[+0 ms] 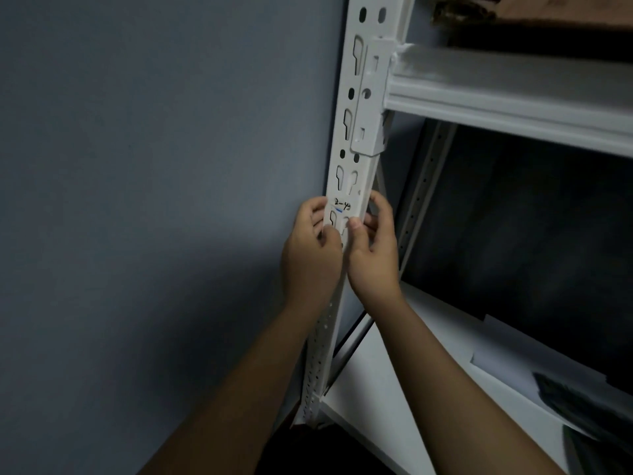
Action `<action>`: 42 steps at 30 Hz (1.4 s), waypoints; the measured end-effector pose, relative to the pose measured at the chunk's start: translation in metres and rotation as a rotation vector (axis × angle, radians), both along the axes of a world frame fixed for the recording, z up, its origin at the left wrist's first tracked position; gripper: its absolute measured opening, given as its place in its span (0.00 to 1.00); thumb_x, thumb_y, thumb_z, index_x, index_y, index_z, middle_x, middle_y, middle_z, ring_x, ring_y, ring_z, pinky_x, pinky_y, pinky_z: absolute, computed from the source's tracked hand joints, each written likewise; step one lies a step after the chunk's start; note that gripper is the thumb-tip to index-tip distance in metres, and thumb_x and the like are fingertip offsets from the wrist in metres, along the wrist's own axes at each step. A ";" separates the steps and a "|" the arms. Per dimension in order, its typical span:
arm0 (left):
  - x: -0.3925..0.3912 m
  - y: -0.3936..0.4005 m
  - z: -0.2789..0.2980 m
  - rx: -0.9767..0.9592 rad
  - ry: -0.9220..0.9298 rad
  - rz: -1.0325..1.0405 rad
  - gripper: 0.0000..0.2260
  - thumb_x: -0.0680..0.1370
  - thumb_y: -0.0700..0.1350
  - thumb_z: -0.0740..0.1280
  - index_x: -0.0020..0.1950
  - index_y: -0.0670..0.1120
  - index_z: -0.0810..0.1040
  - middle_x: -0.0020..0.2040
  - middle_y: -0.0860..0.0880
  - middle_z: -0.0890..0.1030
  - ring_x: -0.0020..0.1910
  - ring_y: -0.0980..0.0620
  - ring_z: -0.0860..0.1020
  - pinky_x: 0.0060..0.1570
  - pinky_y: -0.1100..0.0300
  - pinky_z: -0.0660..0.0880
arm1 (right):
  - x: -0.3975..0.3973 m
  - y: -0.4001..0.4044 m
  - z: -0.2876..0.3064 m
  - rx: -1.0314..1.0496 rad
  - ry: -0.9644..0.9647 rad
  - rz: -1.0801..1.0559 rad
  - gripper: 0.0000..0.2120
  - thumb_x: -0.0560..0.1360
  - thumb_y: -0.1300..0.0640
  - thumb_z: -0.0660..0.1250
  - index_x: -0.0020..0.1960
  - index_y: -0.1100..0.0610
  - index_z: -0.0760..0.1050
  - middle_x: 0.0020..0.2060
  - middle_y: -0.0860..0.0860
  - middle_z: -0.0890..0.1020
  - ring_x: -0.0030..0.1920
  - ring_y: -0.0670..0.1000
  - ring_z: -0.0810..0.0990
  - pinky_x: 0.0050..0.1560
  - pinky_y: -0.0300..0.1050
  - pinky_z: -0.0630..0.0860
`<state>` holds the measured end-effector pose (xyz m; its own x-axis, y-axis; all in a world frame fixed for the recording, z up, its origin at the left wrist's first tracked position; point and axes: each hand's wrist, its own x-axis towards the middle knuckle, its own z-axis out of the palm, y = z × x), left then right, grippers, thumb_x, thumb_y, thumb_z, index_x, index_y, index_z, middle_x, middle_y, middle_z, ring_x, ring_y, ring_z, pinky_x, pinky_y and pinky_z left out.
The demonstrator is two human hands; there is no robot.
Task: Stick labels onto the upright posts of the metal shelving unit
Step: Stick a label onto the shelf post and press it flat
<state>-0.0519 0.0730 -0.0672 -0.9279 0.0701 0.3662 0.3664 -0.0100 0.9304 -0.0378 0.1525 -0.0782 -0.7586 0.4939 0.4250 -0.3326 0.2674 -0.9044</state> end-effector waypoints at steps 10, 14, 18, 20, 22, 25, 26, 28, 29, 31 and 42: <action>-0.001 0.013 -0.003 0.057 -0.042 0.062 0.14 0.73 0.41 0.59 0.54 0.57 0.71 0.57 0.51 0.77 0.55 0.54 0.78 0.50 0.56 0.78 | -0.007 -0.002 -0.006 -0.009 -0.005 -0.037 0.20 0.81 0.59 0.58 0.69 0.41 0.63 0.60 0.53 0.76 0.56 0.45 0.79 0.55 0.47 0.79; 0.003 0.012 0.002 -0.033 -0.035 0.081 0.11 0.75 0.41 0.59 0.53 0.56 0.71 0.57 0.52 0.77 0.53 0.54 0.78 0.51 0.53 0.78 | -0.007 -0.007 -0.005 -0.017 -0.004 -0.054 0.21 0.80 0.56 0.58 0.68 0.36 0.63 0.61 0.55 0.75 0.58 0.50 0.79 0.57 0.55 0.78; 0.002 0.006 0.005 -0.196 -0.022 0.104 0.09 0.77 0.43 0.60 0.41 0.55 0.73 0.55 0.52 0.76 0.48 0.50 0.78 0.48 0.55 0.77 | -0.006 -0.007 -0.004 -0.025 -0.025 -0.048 0.21 0.80 0.54 0.59 0.69 0.37 0.62 0.64 0.55 0.74 0.61 0.50 0.77 0.61 0.55 0.76; -0.001 0.000 0.006 -0.158 -0.011 0.073 0.09 0.77 0.41 0.59 0.42 0.55 0.74 0.50 0.50 0.80 0.46 0.46 0.79 0.45 0.54 0.77 | -0.003 -0.005 -0.003 -0.018 -0.021 -0.027 0.21 0.81 0.57 0.58 0.72 0.43 0.62 0.60 0.52 0.77 0.57 0.42 0.78 0.59 0.45 0.77; -0.002 -0.007 0.008 -0.166 0.013 0.071 0.07 0.78 0.40 0.60 0.48 0.51 0.73 0.49 0.51 0.80 0.48 0.49 0.80 0.44 0.57 0.76 | -0.001 -0.002 -0.001 -0.023 -0.004 -0.007 0.21 0.81 0.61 0.57 0.72 0.49 0.63 0.55 0.47 0.79 0.50 0.35 0.79 0.52 0.34 0.76; -0.001 -0.005 0.005 -0.198 0.083 0.128 0.07 0.79 0.41 0.60 0.55 0.46 0.73 0.53 0.50 0.81 0.51 0.52 0.80 0.46 0.57 0.78 | 0.001 -0.001 0.003 -0.022 -0.004 0.008 0.20 0.81 0.62 0.58 0.72 0.51 0.64 0.52 0.43 0.78 0.47 0.31 0.78 0.45 0.28 0.75; -0.001 -0.002 0.004 -0.194 0.098 0.152 0.08 0.79 0.42 0.61 0.57 0.46 0.74 0.54 0.50 0.82 0.51 0.52 0.81 0.46 0.54 0.79 | 0.001 -0.001 0.003 -0.028 -0.003 0.019 0.20 0.81 0.63 0.58 0.72 0.51 0.64 0.52 0.43 0.78 0.47 0.31 0.78 0.44 0.27 0.74; -0.004 0.003 0.002 -0.185 0.113 0.212 0.09 0.79 0.45 0.62 0.58 0.47 0.74 0.54 0.51 0.82 0.50 0.53 0.81 0.46 0.51 0.80 | 0.003 0.001 0.004 -0.031 -0.005 0.036 0.20 0.81 0.63 0.58 0.71 0.52 0.65 0.51 0.42 0.79 0.47 0.31 0.79 0.43 0.26 0.74; -0.005 0.005 0.001 -0.191 0.119 0.244 0.09 0.79 0.46 0.62 0.58 0.48 0.74 0.54 0.52 0.82 0.50 0.53 0.81 0.45 0.50 0.80 | 0.003 0.002 0.005 -0.030 -0.006 0.045 0.20 0.81 0.63 0.58 0.71 0.52 0.65 0.51 0.43 0.79 0.46 0.32 0.79 0.43 0.26 0.74; -0.005 0.009 -0.001 -0.193 0.130 0.304 0.08 0.79 0.48 0.62 0.58 0.50 0.75 0.53 0.53 0.82 0.48 0.53 0.81 0.43 0.50 0.80 | 0.004 0.004 0.005 -0.040 -0.008 0.070 0.20 0.81 0.63 0.59 0.71 0.51 0.65 0.51 0.44 0.79 0.46 0.32 0.79 0.42 0.27 0.74; -0.005 0.013 0.003 -0.088 0.058 0.390 0.05 0.77 0.48 0.66 0.48 0.49 0.80 0.44 0.53 0.84 0.44 0.52 0.81 0.43 0.52 0.78 | 0.002 0.003 0.001 -0.063 0.041 0.070 0.18 0.81 0.63 0.59 0.67 0.46 0.66 0.51 0.46 0.80 0.48 0.35 0.80 0.45 0.29 0.75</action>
<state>-0.0572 0.0863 -0.0639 -0.8690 -0.2492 0.4274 0.3793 0.2190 0.8990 -0.0356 0.1556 -0.0767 -0.7745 0.4673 0.4264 -0.3856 0.1856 -0.9038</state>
